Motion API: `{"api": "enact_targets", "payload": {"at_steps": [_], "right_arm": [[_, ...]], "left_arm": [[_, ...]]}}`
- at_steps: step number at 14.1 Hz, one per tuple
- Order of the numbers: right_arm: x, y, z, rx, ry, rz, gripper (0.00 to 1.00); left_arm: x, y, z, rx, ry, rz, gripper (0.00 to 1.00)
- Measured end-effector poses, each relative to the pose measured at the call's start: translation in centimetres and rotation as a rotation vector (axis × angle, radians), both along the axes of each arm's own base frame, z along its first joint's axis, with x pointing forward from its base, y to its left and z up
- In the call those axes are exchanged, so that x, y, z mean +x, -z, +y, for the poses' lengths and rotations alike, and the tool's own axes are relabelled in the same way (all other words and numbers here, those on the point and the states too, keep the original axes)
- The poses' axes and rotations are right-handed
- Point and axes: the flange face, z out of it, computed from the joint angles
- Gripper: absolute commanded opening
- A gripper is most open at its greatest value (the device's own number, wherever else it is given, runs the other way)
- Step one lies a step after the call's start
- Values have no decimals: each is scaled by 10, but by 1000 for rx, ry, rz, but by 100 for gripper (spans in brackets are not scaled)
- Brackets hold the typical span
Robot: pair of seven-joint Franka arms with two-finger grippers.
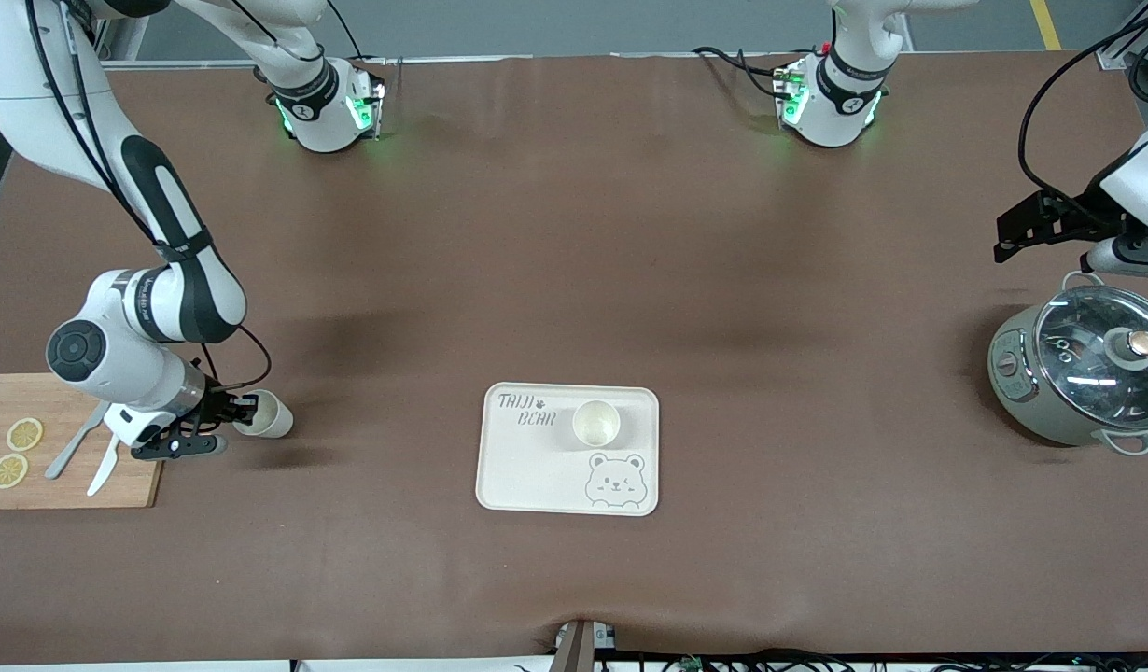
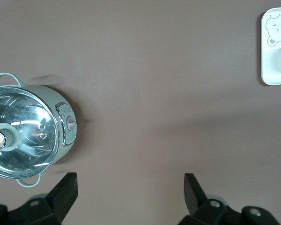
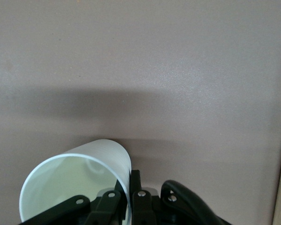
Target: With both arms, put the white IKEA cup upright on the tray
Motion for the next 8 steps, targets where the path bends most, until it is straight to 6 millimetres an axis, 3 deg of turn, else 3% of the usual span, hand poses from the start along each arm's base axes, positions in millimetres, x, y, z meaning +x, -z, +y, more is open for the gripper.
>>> {"api": "enact_targets", "payload": {"at_steps": [6,8], "right_arm": [[1,-4,0,-1,0,0,0],[2,-16,0,-3,-1,50,0]], "left_arm": [[1,1,0,0,0,2,100],[1,2,0,0,0,4,100]]}}
